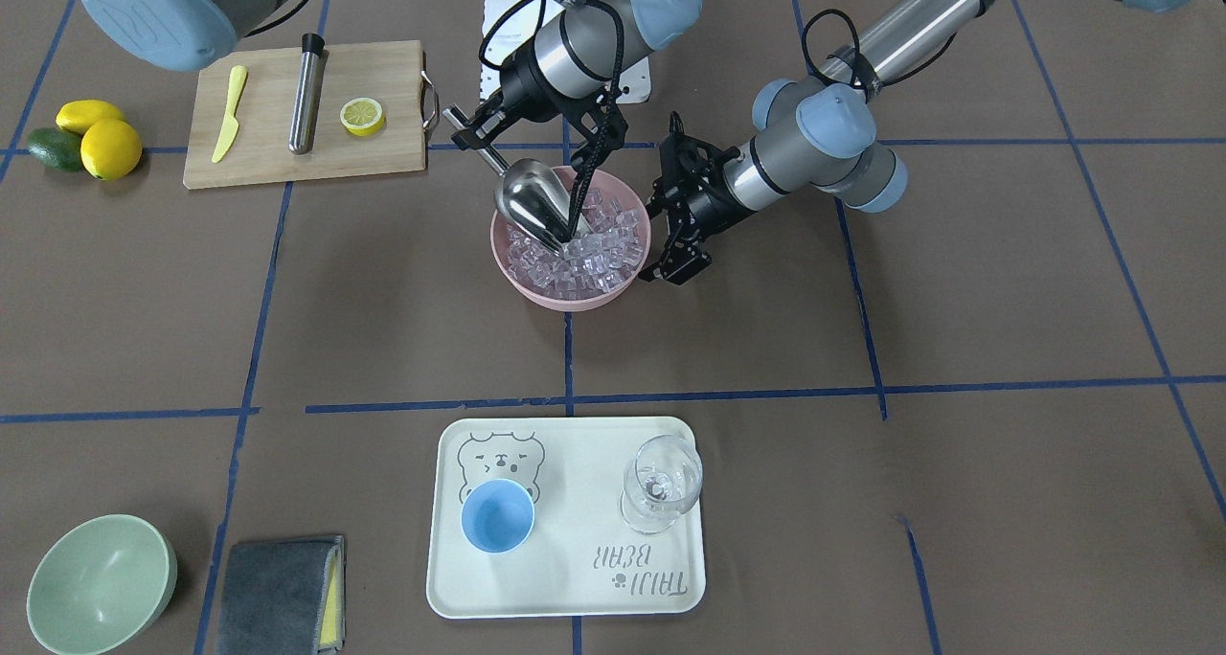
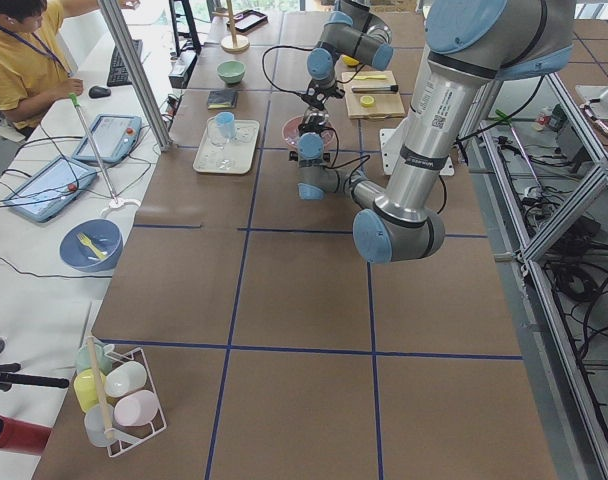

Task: Put ice in cup with scoop
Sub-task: 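Dig the scoop into the ice with the right gripper while left holds bowl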

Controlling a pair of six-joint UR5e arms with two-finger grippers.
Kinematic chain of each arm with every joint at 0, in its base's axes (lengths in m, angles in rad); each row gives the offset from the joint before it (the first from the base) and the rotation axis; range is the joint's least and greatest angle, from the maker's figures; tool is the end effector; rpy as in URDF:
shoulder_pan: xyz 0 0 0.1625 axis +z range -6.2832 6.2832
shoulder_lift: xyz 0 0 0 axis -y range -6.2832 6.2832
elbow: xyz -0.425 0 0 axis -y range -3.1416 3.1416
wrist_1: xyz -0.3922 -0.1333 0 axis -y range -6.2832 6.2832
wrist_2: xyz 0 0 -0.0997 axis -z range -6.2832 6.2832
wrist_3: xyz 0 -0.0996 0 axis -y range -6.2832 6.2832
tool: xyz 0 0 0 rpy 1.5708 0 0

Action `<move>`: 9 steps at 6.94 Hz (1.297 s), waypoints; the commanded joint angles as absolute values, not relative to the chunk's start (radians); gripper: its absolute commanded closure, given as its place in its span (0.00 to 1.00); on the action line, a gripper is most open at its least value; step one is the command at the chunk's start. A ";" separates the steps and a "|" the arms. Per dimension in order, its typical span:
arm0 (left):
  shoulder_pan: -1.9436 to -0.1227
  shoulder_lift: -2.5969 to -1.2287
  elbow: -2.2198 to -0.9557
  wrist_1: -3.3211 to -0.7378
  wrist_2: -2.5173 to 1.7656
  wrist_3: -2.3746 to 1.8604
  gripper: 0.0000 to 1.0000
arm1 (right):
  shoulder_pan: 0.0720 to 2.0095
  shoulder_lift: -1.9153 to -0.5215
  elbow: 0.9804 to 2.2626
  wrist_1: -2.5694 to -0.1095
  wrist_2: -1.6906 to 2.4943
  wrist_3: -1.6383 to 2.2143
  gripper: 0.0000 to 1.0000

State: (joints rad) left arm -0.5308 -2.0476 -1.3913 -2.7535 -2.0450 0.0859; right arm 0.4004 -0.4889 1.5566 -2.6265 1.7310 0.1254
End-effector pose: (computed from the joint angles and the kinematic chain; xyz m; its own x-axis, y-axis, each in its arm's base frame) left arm 0.5310 -0.4136 0.3339 0.0513 0.9977 0.0442 -0.0829 -0.0399 0.9958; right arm -0.5668 -0.3674 0.1156 0.4952 -0.8540 0.1598 0.8657 0.5005 -0.0080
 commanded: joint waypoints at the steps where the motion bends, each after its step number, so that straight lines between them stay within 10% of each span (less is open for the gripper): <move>1: -0.531 -2.048 -1.391 -2.753 -2.045 0.086 0.00 | 0.400 -0.498 1.522 -2.551 1.724 0.150 1.00; 9: -0.531 -2.049 -1.391 -2.753 -2.045 0.086 0.00 | 0.402 -0.701 1.684 -2.301 1.723 0.213 1.00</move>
